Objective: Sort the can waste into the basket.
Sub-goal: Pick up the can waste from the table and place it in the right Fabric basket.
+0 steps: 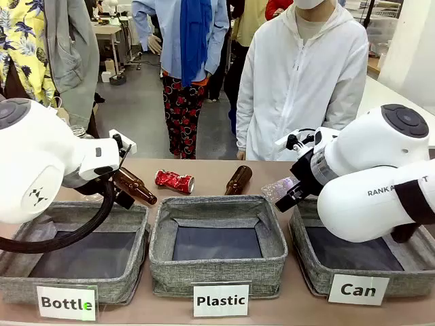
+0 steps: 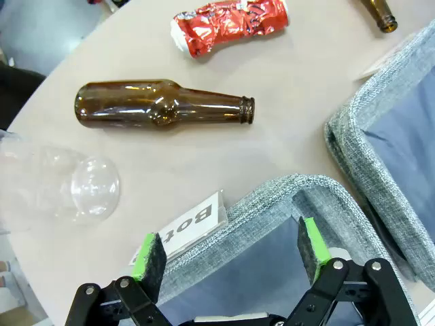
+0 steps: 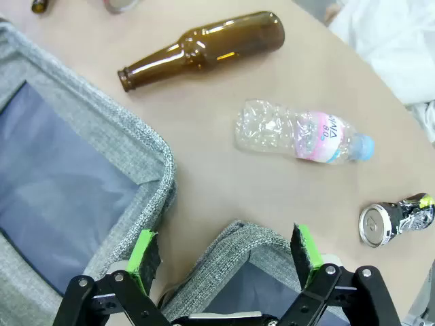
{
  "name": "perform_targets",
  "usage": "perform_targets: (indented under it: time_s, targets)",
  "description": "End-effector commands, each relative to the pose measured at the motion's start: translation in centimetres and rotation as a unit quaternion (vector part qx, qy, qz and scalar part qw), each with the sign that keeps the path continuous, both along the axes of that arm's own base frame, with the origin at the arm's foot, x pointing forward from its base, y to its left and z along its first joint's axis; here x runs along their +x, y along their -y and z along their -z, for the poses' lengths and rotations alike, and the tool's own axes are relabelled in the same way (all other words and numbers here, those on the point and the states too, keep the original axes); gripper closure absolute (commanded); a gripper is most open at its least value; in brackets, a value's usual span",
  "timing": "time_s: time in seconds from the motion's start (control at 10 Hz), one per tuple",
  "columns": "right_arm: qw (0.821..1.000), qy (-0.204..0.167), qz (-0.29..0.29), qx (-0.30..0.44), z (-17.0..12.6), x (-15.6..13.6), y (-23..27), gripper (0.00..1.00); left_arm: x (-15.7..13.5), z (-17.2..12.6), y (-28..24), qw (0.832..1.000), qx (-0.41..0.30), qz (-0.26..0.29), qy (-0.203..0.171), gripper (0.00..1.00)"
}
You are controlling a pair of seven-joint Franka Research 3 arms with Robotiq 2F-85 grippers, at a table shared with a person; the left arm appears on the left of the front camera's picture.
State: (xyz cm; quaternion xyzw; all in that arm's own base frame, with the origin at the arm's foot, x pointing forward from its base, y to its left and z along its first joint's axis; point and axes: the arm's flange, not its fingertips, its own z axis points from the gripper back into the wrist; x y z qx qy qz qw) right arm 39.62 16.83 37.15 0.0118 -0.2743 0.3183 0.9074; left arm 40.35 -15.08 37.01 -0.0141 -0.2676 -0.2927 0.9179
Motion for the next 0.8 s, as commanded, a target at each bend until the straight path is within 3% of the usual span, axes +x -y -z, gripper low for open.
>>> perform_targets:
  time_s: [0.0,0.7]
  targets:
    - [1.0,0.0,0.0,0.0,0.0,0.0,0.0,0.0,0.0,-0.01,0.0,1.0,0.0,0.0,0.0,0.0]
    - [1.0,0.0,0.0,0.0,0.0,0.0,0.0,0.0,0.0,-0.01,0.0,1.0,0.0,0.0,0.0,0.0]
